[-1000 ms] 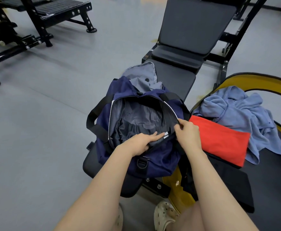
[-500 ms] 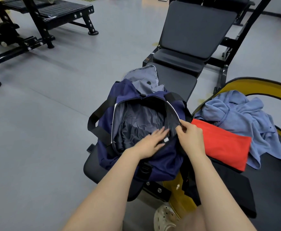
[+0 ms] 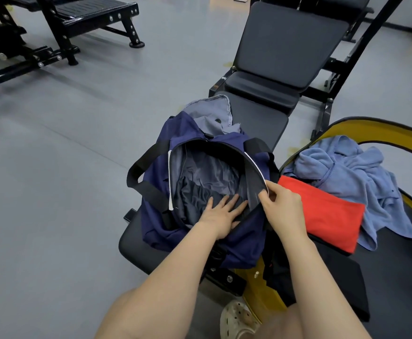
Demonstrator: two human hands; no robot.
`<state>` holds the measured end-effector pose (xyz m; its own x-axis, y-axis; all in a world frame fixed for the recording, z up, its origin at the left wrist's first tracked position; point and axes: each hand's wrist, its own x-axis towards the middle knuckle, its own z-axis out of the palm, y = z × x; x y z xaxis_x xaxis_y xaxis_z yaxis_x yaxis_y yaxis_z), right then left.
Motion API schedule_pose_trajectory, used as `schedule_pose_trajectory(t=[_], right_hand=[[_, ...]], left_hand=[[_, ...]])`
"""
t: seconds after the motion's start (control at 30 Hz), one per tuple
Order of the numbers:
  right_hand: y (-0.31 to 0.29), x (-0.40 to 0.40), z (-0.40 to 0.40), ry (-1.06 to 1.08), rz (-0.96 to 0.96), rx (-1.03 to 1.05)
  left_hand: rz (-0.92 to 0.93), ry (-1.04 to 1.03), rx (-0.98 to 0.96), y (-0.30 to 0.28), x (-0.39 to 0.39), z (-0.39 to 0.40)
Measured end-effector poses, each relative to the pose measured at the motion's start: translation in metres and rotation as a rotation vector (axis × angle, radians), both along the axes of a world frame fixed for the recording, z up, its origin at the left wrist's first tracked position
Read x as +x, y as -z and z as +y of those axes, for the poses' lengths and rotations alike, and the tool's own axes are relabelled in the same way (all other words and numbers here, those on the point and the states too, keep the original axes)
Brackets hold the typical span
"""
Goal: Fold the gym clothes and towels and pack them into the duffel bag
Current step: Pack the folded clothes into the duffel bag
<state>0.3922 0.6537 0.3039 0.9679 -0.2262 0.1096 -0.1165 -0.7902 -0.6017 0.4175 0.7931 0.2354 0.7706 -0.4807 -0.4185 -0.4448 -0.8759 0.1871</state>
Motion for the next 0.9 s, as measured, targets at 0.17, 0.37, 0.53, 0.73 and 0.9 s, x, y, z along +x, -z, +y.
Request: schedule_pose_trajectory(t=[0.17, 0.37, 0.53, 0.73, 0.9], right_hand=[[0.003, 0.007, -0.001, 0.009, 0.013, 0.028], [0.013, 0.014, 0.041, -0.334, -0.300, -0.110], [0.046, 0.021, 0.087, -0.698, 0.141, -0.172], [0.073, 0.029, 0.104, -0.797, 0.458, -0.197], [0.082, 0.027, 0.108, -0.823, 0.517, -0.428]], left_hand=[[-0.416, -0.204, -0.079, -0.033, 0.004, 0.048], [-0.330, -0.761, -0.334, -0.049, -0.029, 0.088], [-0.111, -0.821, -0.730, -0.053, -0.042, 0.100], [-0.033, -0.752, -0.676, -0.063, -0.046, 0.102], [-0.030, -0.755, -0.611, -0.079, -0.049, 0.100]])
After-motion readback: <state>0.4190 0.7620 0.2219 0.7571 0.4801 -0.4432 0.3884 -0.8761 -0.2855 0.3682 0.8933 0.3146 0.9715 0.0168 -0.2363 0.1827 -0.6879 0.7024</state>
